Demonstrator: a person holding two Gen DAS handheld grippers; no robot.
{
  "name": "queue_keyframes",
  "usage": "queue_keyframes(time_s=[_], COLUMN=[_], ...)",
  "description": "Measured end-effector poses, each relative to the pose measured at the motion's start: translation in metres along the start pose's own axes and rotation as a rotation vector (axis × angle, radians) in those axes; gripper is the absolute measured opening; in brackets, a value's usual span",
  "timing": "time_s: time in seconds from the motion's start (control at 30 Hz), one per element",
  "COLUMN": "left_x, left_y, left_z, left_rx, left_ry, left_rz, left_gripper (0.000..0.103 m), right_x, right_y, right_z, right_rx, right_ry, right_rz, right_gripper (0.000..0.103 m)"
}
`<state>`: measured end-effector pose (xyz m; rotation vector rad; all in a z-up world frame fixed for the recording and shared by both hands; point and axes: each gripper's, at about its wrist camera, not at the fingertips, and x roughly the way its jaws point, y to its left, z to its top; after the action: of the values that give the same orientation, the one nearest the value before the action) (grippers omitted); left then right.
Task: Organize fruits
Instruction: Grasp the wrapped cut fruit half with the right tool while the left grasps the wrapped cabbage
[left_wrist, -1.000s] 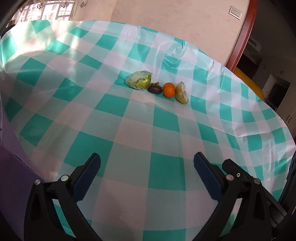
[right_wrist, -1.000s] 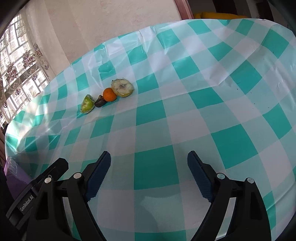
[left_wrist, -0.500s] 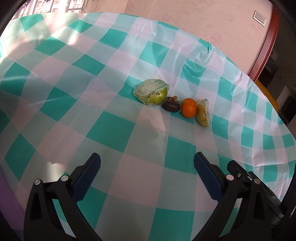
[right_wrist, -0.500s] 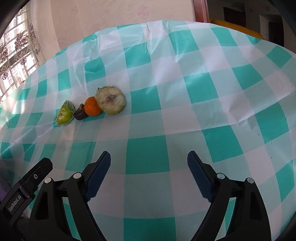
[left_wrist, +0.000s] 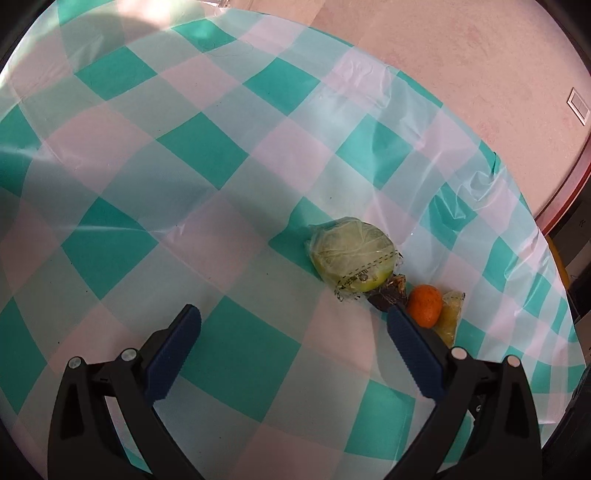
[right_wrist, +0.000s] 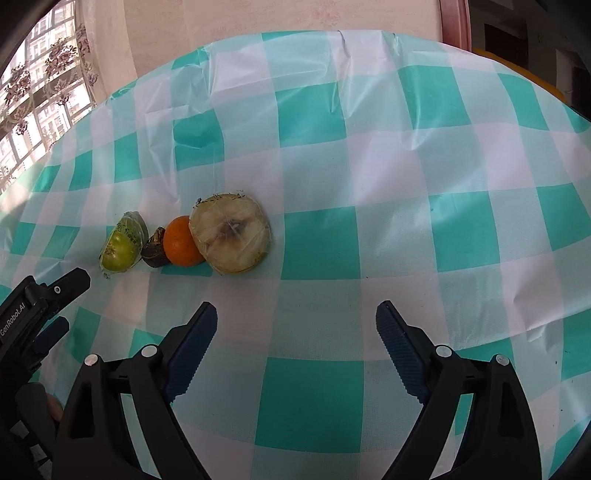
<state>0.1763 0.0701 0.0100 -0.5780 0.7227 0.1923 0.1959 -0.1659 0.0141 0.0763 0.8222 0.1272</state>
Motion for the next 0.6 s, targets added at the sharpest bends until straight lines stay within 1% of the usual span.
queue_keyframes(time_s=[0.07,0.17,0.23,0.3,0.37,0.47,0.53,0.6], left_x=[0.002,0.002,0.0,-0.002,-0.003,-0.005,-0.006,-0.006], left_y=[0.008,0.012,0.01,0.008,0.007,0.009,0.013,0.019], left_z=[0.005,0.009,0.01,0.01,0.01,0.01,0.012,0.012], left_rx=[-0.048,-0.081,-0.069,-0.046,-0.046,-0.053,-0.078,-0.106], left_ry=[-0.016,-0.048,-0.076,-0.093,-0.106,-0.121,-0.125,-0.126], left_rz=[-0.016,0.003,0.013,0.008,0.025,0.032,0.027,0.022], left_gripper=[0.101,0.101,0.101,0.101,0.101,0.101,0.101,0.101], right_x=[0.005,0.014,0.019,0.023,0.027,0.038,0.048,0.055], right_y=[0.0,0.002,0.008,0.018,0.028,0.038,0.042,0.046], right_z=[0.005,0.012,0.016,0.017,0.018,0.027,0.033,0.039], right_rx=[-0.019,-0.045,-0.078,-0.138,-0.198,-0.243,-0.272,-0.29], right_ry=[0.009,0.025,0.037,0.052,0.066,0.087,0.103,0.111], right_rz=[0.013,0.026,0.042,0.074,0.094,0.069,0.043,0.038], right_gripper=[0.086,0.086,0.086,0.086,0.086,0.086,0.086,0.086])
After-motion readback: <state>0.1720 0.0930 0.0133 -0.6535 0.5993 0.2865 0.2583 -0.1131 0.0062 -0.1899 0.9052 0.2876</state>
